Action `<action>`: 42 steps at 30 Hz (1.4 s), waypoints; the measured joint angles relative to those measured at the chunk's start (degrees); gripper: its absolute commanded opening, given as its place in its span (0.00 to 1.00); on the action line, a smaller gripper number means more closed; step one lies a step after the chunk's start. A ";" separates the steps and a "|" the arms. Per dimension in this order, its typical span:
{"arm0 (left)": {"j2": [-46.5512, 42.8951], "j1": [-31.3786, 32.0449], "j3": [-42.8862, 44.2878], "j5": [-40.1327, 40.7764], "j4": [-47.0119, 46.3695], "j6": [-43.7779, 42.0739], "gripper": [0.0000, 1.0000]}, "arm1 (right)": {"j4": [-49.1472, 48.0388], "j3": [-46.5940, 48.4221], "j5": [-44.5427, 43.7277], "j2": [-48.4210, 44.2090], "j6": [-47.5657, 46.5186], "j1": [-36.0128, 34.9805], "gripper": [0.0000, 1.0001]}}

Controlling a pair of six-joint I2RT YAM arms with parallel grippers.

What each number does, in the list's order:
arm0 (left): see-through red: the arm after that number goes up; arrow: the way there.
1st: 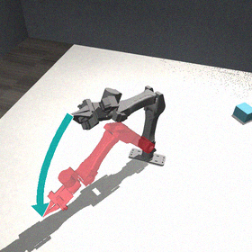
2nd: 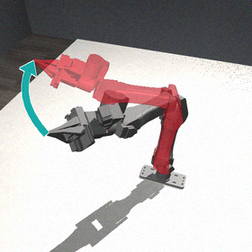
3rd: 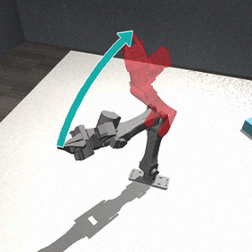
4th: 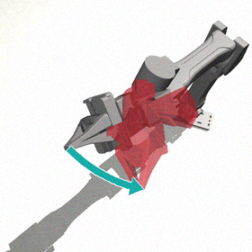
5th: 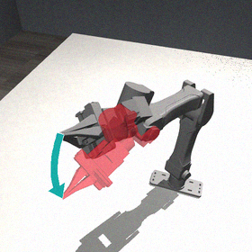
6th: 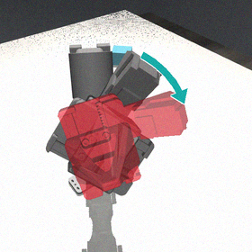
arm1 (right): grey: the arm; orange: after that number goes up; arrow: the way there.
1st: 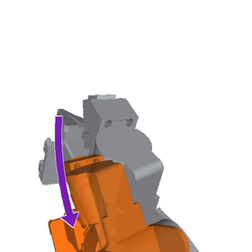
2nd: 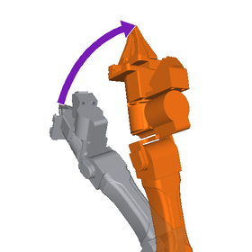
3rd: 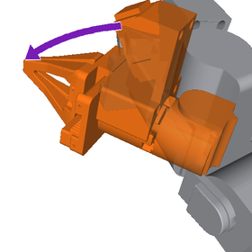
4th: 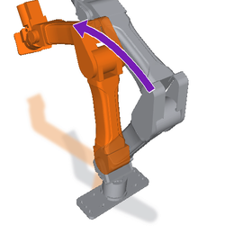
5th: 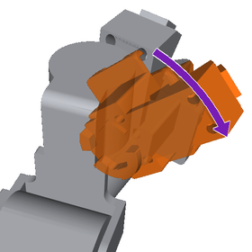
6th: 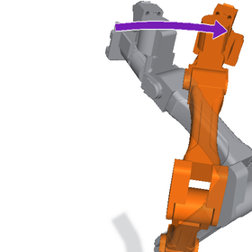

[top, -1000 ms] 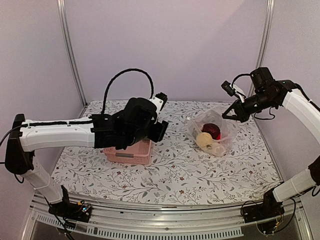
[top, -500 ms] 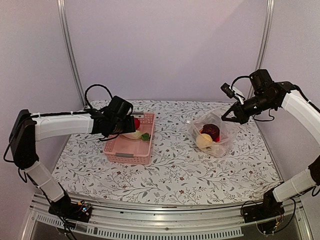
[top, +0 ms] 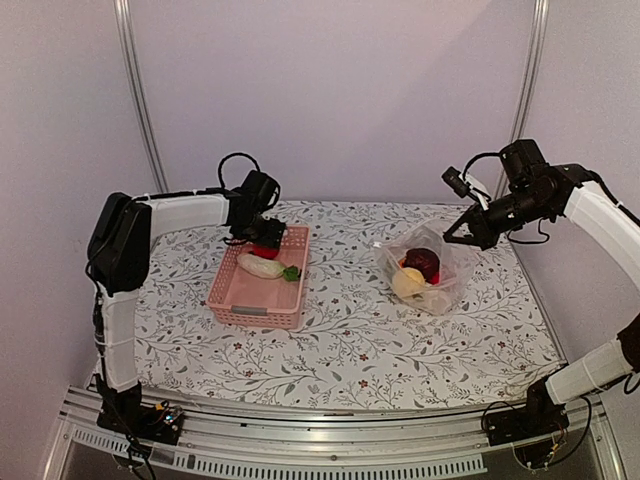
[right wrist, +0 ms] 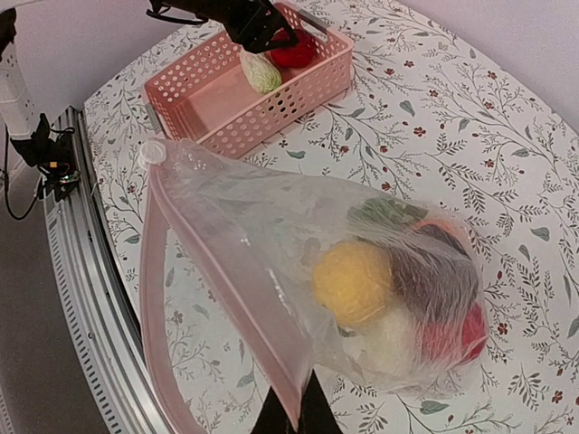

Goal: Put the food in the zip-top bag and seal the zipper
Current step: Pick up the fake vegetable from the bin, then place the fake vegetable in the zipper food storage bag.

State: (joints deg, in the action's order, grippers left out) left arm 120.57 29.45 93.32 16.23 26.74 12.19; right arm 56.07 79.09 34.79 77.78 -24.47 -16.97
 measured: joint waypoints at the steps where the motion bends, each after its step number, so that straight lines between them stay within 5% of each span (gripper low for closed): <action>1: 1.33 -0.44 1.73 0.24 0.98 -0.52 0.85 | 0.00 -0.02 -0.07 -0.15 0.00 0.00 0.00; 9: 7.78 -2.05 8.61 -0.83 3.21 -1.62 0.85 | 0.07 -1.51 -0.66 -1.70 0.00 0.00 0.00; 16: 9.86 -2.27 9.11 -3.21 5.18 -0.11 0.66 | 0.09 -1.53 -1.05 -1.75 0.00 0.00 0.00; 19: 9.22 -2.25 8.85 -3.91 6.19 0.15 0.59 | 0.11 -1.53 -1.05 -1.75 0.00 0.00 0.00; 27: -2.21 0.20 4.33 -3.52 8.39 1.44 0.57 | 0.20 -1.53 -1.18 -1.75 0.00 0.00 0.00; 42: -22.91 28.46 4.87 -6.91 -5.68 -6.51 0.57 | 0.61 -1.49 -0.63 -1.70 -0.02 -0.37 0.00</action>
State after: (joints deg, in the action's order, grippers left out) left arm 97.67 57.91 98.19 9.32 21.06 5.67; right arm 56.69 77.60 34.15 76.07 -24.49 -17.34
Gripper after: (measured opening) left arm 0.688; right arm 0.004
